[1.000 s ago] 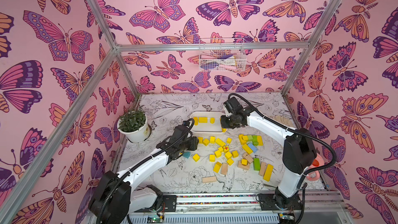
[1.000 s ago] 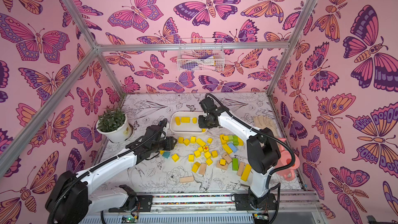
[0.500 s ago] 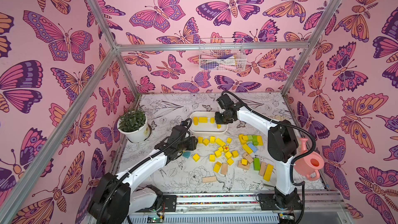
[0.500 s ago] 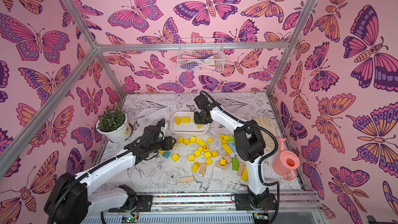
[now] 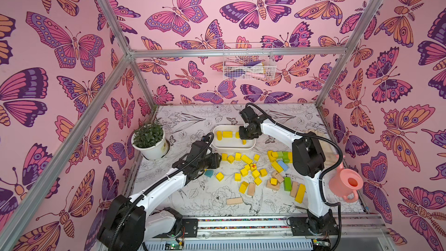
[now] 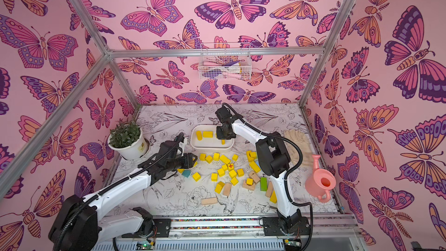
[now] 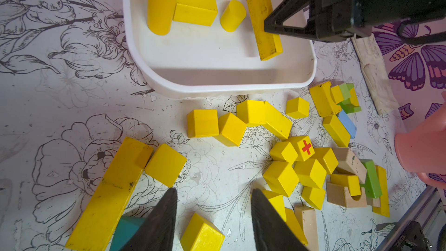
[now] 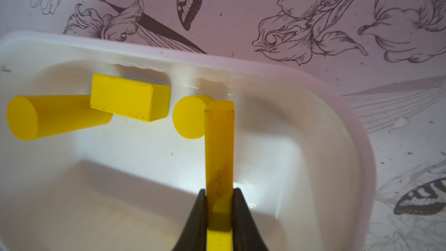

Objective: Pick out the yellow building blocks
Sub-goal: Place the building block in the storage box.

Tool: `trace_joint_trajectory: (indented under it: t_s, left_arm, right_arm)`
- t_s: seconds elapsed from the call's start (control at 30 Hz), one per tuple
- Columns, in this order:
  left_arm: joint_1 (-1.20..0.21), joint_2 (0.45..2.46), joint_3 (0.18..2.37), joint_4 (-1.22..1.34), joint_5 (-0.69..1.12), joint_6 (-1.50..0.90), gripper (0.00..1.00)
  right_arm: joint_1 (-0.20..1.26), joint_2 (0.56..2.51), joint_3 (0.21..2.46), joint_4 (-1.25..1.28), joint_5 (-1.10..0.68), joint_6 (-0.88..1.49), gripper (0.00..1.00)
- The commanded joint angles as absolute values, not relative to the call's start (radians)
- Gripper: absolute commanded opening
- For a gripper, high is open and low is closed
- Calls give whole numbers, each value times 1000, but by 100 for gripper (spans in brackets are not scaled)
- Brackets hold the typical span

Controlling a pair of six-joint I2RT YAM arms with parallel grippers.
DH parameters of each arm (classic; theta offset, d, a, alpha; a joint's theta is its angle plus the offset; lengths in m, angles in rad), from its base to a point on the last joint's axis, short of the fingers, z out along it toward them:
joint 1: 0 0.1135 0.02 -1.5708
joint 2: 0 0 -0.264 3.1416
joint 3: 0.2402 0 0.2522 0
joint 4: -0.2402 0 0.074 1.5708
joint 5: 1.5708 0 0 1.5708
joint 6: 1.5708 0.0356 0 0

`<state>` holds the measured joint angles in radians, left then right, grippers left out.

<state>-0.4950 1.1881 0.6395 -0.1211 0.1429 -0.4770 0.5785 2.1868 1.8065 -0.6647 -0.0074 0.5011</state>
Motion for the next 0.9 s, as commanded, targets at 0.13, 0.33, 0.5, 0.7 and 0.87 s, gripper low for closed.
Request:
trace_joint_trajectory:
  t_s: [0.13,0.33,0.5,0.7,0.87]
  left_arm:
    - [-482,1184,626,-102,164,-480,50]
    - [-480,1183,623,-101,165,-483,51]
    - [-479,1183,623,-100,167,-483,50]
    - [-477,1181,622,-101,166,-482,51]
    - [-477,1177,619,-101,164,-484,51]
  right_arm:
    - [577,2249,1871,-677,-13,524,0]
    - [572,2267,1878,-656,-34,533,0]
    - [565,2285,1895,-640,-69,546,0]
    - [565,2292,1908,-617,-105,557,5]
    - [565,2287,1919,-629,-107,549,21]
